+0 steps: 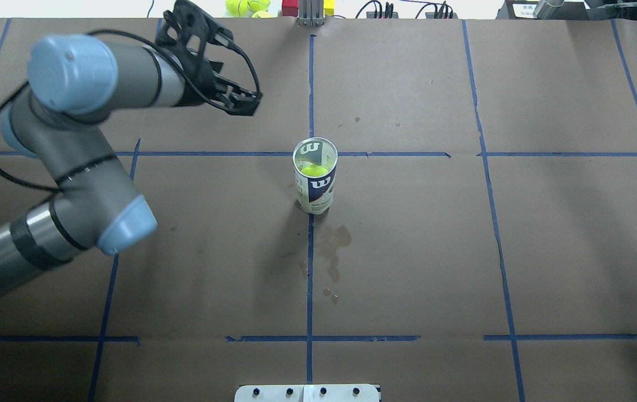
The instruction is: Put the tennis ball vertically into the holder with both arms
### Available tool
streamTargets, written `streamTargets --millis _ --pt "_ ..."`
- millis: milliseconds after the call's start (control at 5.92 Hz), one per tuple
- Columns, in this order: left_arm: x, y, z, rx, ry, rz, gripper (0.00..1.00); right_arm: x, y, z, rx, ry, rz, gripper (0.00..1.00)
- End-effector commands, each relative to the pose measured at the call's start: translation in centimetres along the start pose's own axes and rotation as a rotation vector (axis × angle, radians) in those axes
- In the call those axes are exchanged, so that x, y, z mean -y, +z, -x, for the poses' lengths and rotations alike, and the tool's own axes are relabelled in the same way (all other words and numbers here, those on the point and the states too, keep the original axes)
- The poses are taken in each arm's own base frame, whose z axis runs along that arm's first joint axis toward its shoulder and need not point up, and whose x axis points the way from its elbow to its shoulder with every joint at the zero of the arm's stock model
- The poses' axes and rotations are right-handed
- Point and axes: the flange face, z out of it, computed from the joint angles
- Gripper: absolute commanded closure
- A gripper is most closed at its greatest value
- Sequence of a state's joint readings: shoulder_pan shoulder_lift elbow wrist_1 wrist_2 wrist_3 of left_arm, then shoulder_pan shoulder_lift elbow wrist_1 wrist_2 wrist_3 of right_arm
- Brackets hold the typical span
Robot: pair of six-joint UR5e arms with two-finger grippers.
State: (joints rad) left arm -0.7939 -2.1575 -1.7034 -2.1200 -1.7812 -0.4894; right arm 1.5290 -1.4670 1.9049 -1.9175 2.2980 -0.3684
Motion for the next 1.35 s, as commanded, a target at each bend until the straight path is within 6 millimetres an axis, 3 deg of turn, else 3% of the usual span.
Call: streamTargets --millis 0,169,338,507,676,845,1014,1183 --pt "0.2 -1.6 7.4 0.042 0.045 0.209 0.00 -6.7 3.9 -2.6 0.031 0.103 0.082 0.00" --pt "-0.3 -2.2 10.7 0.098 0.052 0.304 0.00 -8.5 5.3 -3.1 0.041 0.132 0.111 0.00" --pt "-3.3 -3.9 16.4 0.113 -0.056 0.405 0.00 -9.5 7.0 -4.6 0.056 0.171 0.147 0.00" --pt "-8.6 -8.6 24.1 0.169 -0.172 0.438 0.00 -10.0 8.1 -5.6 0.064 0.194 0.168 0.00" --pt "-10.6 -12.4 31.6 0.244 -0.307 0.456 0.00 -10.4 8.5 -5.8 0.067 0.201 0.176 0.00" --pt "-15.0 -14.4 35.5 0.265 -0.401 0.497 0.00 -10.5 8.9 -6.1 0.072 0.210 0.183 0.00" --pt "-19.0 -15.6 38.0 0.294 -0.454 0.535 0.00 -10.7 9.2 -6.3 0.075 0.216 0.190 0.00" --pt "-27.0 -17.3 39.6 0.235 -0.415 0.609 0.00 -10.9 9.6 -6.6 0.078 0.224 0.198 0.00"
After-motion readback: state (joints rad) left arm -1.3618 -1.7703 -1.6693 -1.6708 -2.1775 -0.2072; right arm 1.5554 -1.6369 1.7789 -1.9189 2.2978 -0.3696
